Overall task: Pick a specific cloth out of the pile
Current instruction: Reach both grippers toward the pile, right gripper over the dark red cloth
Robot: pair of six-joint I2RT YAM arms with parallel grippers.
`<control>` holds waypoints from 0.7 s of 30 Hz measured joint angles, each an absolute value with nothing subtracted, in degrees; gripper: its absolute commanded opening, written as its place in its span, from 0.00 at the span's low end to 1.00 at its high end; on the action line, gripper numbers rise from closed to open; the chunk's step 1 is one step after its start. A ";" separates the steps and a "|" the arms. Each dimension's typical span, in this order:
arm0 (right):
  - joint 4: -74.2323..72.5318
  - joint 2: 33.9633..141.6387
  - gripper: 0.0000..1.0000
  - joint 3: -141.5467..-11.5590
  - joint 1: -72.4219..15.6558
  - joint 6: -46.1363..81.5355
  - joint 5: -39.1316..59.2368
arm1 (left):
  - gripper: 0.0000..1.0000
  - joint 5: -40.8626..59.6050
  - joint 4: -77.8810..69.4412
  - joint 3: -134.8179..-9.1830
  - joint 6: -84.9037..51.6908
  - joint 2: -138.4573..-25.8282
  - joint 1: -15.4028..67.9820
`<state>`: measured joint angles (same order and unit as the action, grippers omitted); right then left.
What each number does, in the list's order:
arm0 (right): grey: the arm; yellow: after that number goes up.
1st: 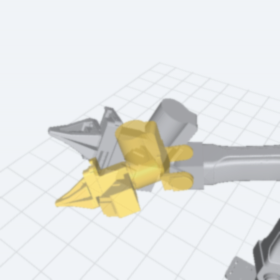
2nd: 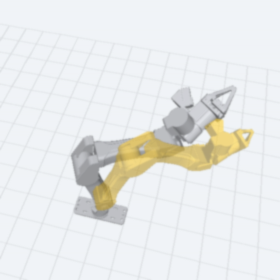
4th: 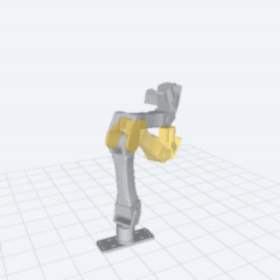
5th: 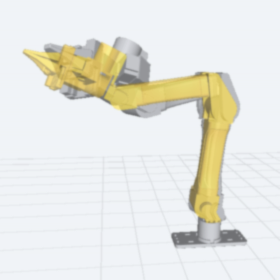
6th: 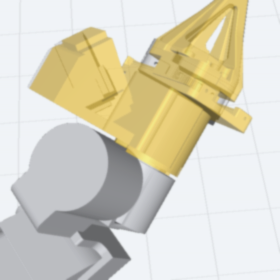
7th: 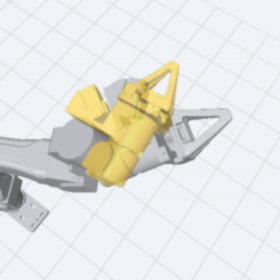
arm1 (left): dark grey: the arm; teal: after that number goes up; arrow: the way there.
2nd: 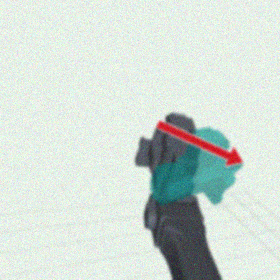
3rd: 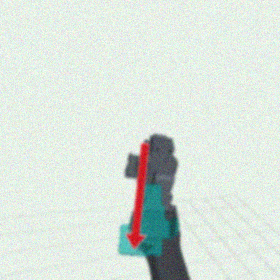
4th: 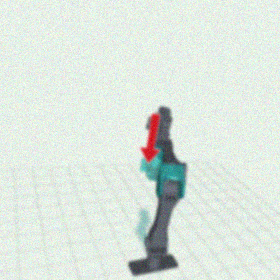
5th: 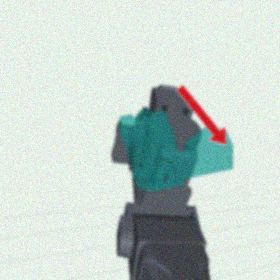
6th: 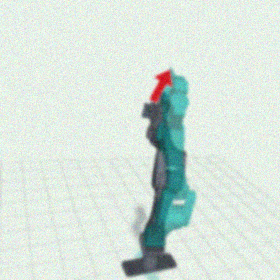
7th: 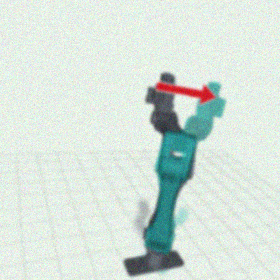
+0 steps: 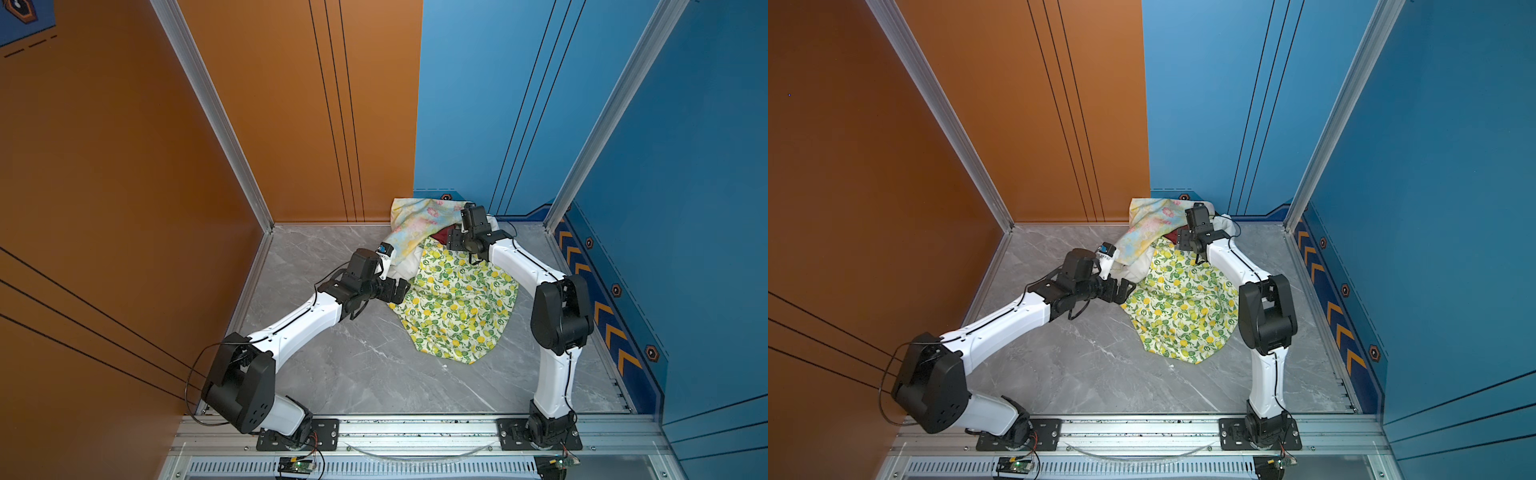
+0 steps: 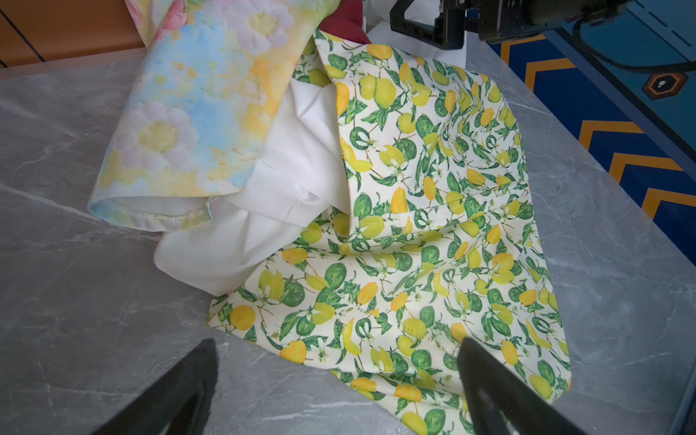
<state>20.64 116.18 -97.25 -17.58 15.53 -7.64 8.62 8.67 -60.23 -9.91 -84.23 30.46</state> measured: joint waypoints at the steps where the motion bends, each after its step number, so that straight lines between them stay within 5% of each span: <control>1: 20.64 116.81 0.79 -97.71 -17.58 15.51 -7.64 | 0.98 8.25 8.82 -60.42 -9.89 -84.23 30.46; 21: 21.47 129.71 0.70 -112.25 -17.12 13.91 -1.78 | 0.97 6.70 9.10 -60.77 -9.93 -84.25 28.99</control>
